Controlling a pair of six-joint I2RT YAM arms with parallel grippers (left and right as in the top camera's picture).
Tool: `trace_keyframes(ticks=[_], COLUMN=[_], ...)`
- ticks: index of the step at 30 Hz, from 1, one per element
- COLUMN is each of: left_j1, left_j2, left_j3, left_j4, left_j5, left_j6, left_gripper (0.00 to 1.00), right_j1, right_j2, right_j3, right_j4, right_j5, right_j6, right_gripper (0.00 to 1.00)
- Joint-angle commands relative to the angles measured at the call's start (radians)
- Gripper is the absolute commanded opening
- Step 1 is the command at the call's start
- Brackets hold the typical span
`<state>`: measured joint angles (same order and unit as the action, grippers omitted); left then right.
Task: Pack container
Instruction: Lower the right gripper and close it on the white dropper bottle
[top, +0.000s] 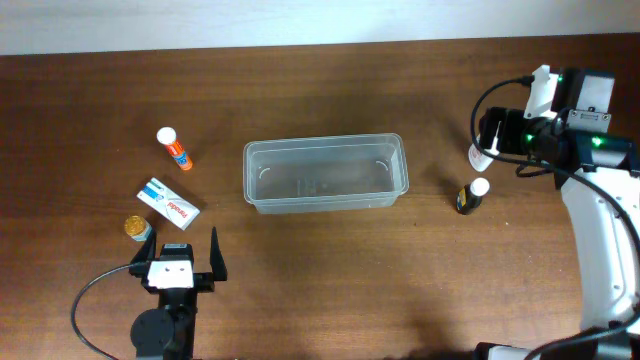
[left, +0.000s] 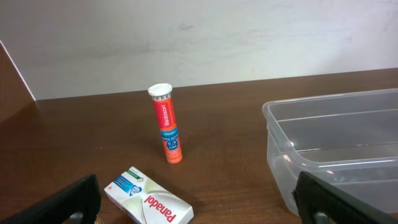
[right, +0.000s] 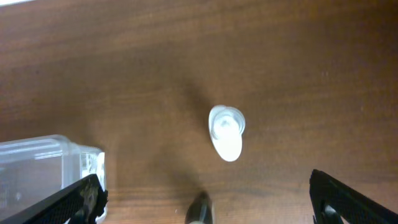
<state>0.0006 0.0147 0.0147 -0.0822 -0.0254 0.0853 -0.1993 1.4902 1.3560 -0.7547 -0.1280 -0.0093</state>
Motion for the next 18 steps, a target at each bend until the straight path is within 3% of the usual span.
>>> trace_keyframes(ticks=[1, 18], left_j1=[0.004, 0.004], left_j2=[-0.008, -0.008], left_j3=[-0.005, -0.005], left_j4=[-0.001, -0.001], left_j5=[0.011, 0.011], left_j6=[-0.002, -0.002], left_gripper=[1.0, 1.0], right_j1=[-0.006, -0.006], right_j2=[0.061, 0.281], right_j3=[0.016, 0.016], right_j4=[0.029, 0.161], right_j5=[-0.045, -0.044], right_j6=[-0.048, -0.091], right_gripper=[0.98, 0.98])
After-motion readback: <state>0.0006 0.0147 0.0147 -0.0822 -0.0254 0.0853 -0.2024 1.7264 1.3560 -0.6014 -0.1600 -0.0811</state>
